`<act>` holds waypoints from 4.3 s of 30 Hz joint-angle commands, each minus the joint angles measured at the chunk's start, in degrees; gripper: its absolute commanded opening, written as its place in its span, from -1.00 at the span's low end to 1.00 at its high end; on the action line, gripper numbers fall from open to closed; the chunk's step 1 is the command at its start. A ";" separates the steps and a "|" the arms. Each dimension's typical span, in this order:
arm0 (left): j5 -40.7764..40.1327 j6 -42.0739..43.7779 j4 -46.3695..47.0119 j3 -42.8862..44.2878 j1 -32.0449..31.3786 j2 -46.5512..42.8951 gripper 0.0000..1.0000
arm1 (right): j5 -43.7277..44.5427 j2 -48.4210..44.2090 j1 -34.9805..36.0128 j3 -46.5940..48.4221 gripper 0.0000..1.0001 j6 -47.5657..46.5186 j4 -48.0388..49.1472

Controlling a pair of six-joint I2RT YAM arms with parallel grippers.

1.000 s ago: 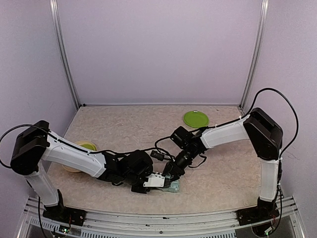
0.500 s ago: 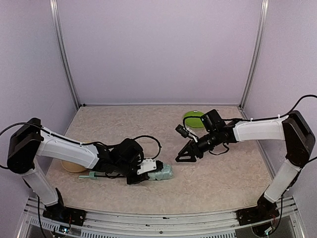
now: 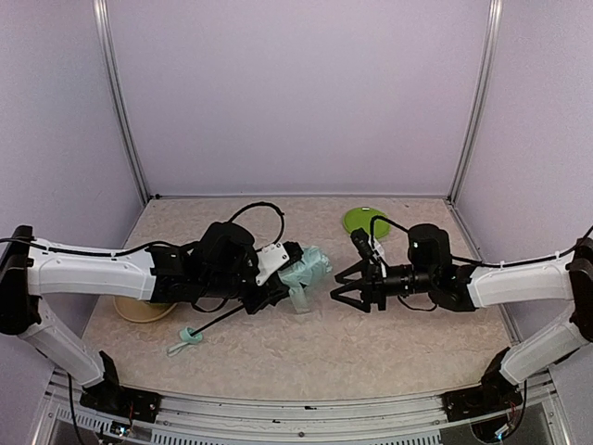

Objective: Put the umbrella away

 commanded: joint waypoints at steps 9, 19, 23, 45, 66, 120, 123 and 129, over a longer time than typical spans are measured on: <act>-7.92 -3.48 -1.74 9.30 -4.69 -3.81 -1.00 | 4.66 7.11 6.08 -3.88 0.24 0.21 26.62; -5.00 -4.08 -4.81 14.20 -6.50 -6.80 -1.00 | 2.23 12.27 6.13 -7.51 0.39 -0.50 41.47; -4.36 -3.55 -5.75 15.40 -7.47 -7.49 -1.00 | -1.10 14.23 6.15 -6.32 0.37 -1.01 44.18; -1.98 -4.45 -10.79 15.53 -4.54 -7.98 -1.00 | -9.37 7.72 4.98 -6.19 -1.00 -4.85 30.72; 0.53 -9.95 -2.63 6.09 14.49 -3.70 -1.00 | -10.22 -16.06 5.18 -2.35 -1.00 -14.71 -8.69; 24.78 15.36 -33.60 14.80 -6.42 15.36 -1.00 | 4.53 11.25 3.32 3.24 -1.00 -18.56 34.31; 25.83 16.79 -34.74 16.44 -6.44 21.09 -1.00 | 8.11 13.84 4.32 -2.96 -1.00 -11.18 44.50; 38.41 18.21 -42.18 23.62 -6.46 30.25 -1.00 | 14.75 18.90 6.93 -14.10 -1.00 -2.05 58.86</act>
